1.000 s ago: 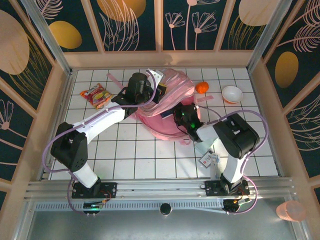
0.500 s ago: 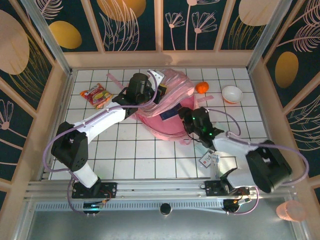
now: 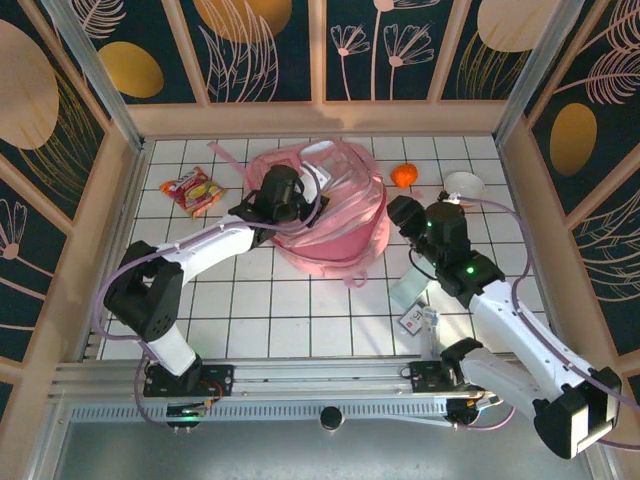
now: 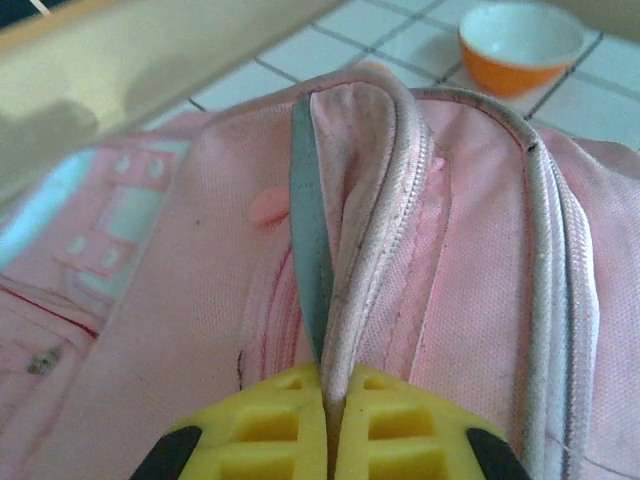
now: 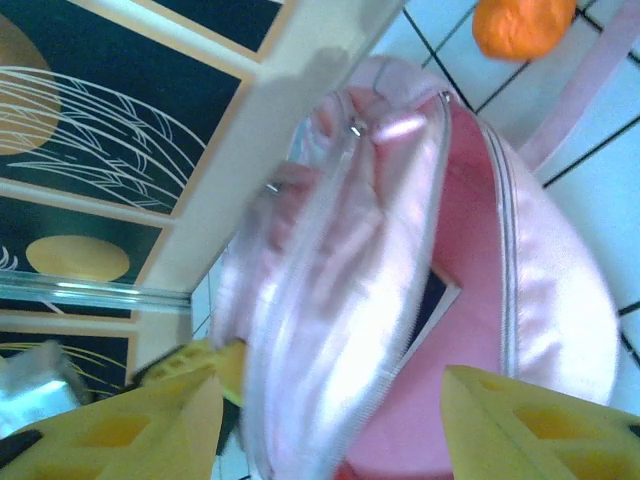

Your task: Pack the student bag

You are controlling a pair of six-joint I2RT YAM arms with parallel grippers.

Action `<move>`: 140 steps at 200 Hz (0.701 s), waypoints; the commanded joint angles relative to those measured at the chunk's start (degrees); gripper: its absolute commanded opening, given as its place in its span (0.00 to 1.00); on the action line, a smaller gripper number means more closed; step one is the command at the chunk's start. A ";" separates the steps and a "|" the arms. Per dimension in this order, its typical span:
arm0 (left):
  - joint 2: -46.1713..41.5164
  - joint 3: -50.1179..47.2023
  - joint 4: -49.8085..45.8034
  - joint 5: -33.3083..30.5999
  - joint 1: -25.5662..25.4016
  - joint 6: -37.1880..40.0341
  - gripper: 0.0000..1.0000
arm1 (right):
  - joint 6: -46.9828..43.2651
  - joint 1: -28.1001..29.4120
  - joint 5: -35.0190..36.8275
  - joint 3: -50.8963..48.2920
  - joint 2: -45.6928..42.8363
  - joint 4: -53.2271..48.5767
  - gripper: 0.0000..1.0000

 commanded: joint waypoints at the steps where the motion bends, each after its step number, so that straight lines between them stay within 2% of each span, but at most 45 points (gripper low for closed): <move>1: 3.65 -2.65 2.48 -1.38 -0.52 4.50 0.00 | -11.05 -1.04 -1.45 2.08 -0.52 -2.02 0.59; 17: 5.86 -3.70 1.96 -0.88 -1.03 5.19 0.02 | -16.84 -1.72 -4.84 2.09 -0.45 1.26 0.59; 34: 7.48 -4.21 1.75 0.07 -1.34 5.22 0.11 | -22.34 -1.71 -7.68 2.22 -0.34 3.66 0.59; 63: 5.97 -4.42 3.93 1.74 -1.28 -0.70 0.38 | -33.04 -1.71 -12.72 3.22 0.61 5.08 0.59; 75: 3.52 -4.02 5.52 3.30 -0.79 -4.06 0.47 | -40.08 -1.62 -16.21 4.35 1.45 4.92 0.59; 90: 1.15 -3.37 7.26 5.61 0.58 -9.13 0.59 | -49.48 -1.55 -20.52 7.32 3.44 2.06 0.59; 107: -3.59 -3.29 8.08 6.15 2.94 -14.20 0.67 | -59.98 -0.69 -23.22 11.99 7.15 -4.32 0.59; 140: -10.54 -5.99 6.25 1.13 8.67 -22.90 0.76 | -76.80 4.16 -21.48 19.71 16.16 -16.43 0.59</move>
